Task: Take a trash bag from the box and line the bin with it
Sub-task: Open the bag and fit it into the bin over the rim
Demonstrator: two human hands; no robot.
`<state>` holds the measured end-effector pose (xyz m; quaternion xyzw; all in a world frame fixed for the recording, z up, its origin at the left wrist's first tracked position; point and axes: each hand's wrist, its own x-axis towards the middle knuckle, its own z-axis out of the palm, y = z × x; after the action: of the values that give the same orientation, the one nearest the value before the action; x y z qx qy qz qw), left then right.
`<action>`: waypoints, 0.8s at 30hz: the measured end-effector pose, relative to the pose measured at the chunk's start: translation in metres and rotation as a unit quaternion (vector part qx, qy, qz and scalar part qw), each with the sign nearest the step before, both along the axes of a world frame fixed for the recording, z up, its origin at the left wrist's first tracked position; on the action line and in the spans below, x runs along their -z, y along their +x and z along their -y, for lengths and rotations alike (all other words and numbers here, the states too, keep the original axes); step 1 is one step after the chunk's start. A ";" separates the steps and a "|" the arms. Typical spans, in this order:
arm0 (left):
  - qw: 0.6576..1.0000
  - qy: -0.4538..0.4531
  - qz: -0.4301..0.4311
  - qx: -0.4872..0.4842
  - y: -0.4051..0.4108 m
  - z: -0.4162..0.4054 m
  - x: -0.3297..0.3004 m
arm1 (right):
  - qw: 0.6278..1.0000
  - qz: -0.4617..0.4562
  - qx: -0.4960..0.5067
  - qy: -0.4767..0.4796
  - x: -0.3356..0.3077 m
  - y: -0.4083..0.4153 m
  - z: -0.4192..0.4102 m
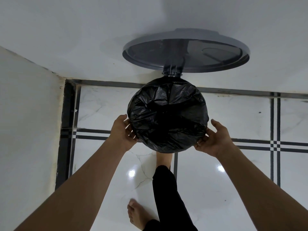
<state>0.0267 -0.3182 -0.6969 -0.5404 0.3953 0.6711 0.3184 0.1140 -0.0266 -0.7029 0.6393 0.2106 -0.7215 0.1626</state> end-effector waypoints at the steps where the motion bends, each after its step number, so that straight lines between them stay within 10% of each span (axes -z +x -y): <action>1: 1.000 -0.001 -0.001 0.007 0.000 -0.001 0.002 | 1.000 -0.004 0.004 0.010 0.000 0.000 0.002; 24: 0.999 -0.030 -0.001 -0.027 0.006 -0.007 0.002 | 0.999 -0.005 -0.040 0.023 -0.003 -0.001 0.006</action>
<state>0.0327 -0.3111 -0.6986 -0.5596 0.4010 0.6675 0.2836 0.1135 -0.0322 -0.7003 0.6307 0.2530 -0.7123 0.1755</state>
